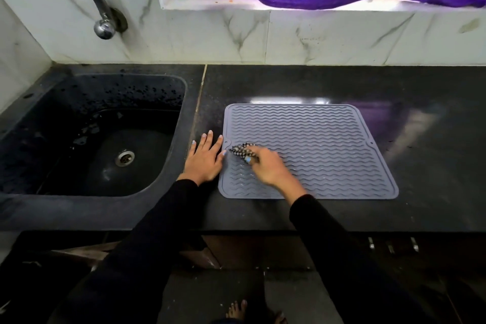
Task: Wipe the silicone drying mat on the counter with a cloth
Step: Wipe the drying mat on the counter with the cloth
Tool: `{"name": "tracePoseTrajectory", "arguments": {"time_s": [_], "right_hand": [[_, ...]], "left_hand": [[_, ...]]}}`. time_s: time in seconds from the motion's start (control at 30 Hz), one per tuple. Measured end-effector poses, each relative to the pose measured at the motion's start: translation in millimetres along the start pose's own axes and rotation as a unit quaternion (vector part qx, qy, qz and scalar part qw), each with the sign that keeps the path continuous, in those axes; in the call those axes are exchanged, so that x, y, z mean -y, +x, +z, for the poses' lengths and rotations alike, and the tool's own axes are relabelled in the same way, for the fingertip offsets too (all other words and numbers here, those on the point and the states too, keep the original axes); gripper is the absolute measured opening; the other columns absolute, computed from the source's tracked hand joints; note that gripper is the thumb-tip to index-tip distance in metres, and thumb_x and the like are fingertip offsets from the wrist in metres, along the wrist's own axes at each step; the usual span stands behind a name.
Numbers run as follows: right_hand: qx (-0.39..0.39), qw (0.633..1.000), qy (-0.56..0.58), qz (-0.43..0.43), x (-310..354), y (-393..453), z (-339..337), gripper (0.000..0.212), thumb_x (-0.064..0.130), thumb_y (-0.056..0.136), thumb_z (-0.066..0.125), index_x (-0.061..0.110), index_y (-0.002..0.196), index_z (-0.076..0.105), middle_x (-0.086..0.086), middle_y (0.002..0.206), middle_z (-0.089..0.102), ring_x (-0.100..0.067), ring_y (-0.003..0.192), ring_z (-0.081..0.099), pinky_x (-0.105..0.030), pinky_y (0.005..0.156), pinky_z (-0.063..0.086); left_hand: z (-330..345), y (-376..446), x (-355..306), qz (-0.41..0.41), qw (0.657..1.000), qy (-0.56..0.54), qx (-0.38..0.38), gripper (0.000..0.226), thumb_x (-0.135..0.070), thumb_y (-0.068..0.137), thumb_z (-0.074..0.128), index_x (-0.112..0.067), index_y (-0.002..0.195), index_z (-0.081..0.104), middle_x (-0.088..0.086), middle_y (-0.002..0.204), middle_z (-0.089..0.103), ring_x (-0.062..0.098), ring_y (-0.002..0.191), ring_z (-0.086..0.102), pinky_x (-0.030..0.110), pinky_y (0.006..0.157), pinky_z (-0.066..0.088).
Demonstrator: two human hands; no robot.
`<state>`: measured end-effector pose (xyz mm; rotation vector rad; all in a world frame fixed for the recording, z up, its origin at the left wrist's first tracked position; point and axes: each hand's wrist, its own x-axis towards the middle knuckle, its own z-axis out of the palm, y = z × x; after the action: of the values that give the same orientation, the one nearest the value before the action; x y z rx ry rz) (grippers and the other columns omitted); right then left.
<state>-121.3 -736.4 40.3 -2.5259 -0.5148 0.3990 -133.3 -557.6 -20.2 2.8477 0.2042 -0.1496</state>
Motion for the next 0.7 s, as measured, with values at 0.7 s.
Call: {"name": "tracePoseTrajectory", "arguments": {"time_s": [0.7], "right_hand": [[0.024,0.977,-0.208,-0.031,31,-45,41,0.046,0.007,0.095,0.037,0.004,0.14,0.033,-0.017,0.153,0.021,-0.036,0.141,0.016,-0.042,0.115,0.02]], "left_hand": [[18,-28,-6,-0.012,0.996,0.043,-0.082,0.069,-0.045,0.087,-0.001,-0.018,0.148,0.017,0.008,0.157,0.009,0.022,0.145,0.004,0.042,0.116,-0.001]]}}
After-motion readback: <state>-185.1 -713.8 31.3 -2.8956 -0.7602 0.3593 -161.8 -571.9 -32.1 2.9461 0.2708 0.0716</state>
